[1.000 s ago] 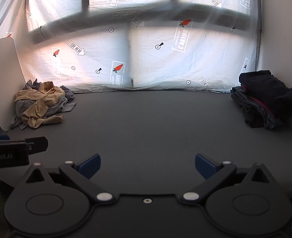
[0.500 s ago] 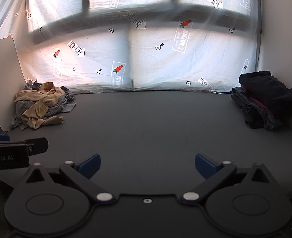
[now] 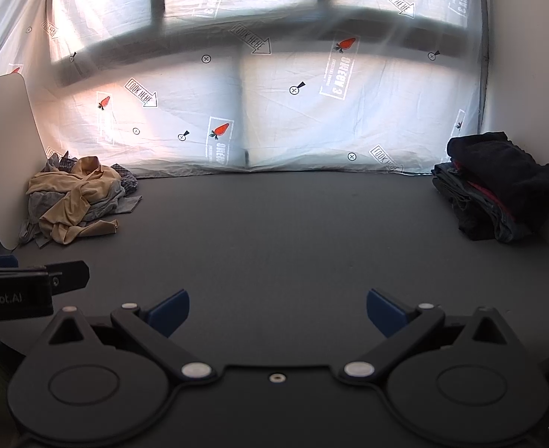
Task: Fold clothes
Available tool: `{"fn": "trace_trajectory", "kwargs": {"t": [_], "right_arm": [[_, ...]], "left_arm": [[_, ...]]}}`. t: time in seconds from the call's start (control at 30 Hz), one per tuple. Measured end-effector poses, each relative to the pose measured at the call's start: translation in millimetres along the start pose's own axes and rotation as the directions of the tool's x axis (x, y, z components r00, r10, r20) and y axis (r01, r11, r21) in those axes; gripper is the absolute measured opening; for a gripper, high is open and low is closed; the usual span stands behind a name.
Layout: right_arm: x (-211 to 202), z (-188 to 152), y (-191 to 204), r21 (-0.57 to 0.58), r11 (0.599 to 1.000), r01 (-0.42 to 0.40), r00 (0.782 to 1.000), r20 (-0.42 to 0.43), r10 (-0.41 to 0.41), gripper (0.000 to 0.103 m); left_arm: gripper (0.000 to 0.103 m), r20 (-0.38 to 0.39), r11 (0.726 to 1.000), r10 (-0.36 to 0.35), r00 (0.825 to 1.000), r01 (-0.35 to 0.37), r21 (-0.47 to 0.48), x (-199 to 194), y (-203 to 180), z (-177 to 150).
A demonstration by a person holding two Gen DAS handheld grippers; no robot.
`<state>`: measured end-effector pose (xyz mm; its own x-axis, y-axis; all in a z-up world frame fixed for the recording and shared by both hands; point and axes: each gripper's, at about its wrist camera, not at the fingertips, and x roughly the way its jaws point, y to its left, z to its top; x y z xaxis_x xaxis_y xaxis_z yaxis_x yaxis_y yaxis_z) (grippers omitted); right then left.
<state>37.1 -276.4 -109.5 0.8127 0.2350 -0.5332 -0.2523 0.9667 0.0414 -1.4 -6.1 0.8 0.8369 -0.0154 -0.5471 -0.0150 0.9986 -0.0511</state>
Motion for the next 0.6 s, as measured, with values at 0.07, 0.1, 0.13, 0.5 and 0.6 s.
{"fn": "trace_trajectory", "kwargs": {"t": [0.07,0.1,0.13,0.5,0.6], "right_arm": [[-0.1,0.3,-0.2,0.001,1.000,0.000,1.000,0.002,0.000,0.103],[0.0,0.7,-0.4,0.001,1.000,0.000,1.000,0.002,0.000,0.103],[0.1,0.6,-0.6,0.002,1.000,-0.001,1.000,0.002,0.001,0.103],[-3.1,-0.4,-1.4,0.001,1.000,0.003,1.000,0.015,-0.003,0.103],[-5.6,-0.7,-1.5,-0.005,1.000,0.007,1.000,0.025,-0.007,0.103]], "left_arm": [[0.103,0.001,1.000,0.000,1.000,0.000,0.000,0.0,-1.4,-0.3],[0.103,0.001,1.000,0.001,1.000,-0.001,0.001,0.1,-2.0,-0.5],[0.103,0.001,1.000,0.002,1.000,-0.002,0.000,0.2,-2.5,-0.9],[0.103,0.002,1.000,0.001,1.000,-0.001,0.000,-1.7,-8.3,-3.0],[0.103,0.002,1.000,0.002,1.000,-0.002,0.002,-2.3,-9.9,-3.3]]}}
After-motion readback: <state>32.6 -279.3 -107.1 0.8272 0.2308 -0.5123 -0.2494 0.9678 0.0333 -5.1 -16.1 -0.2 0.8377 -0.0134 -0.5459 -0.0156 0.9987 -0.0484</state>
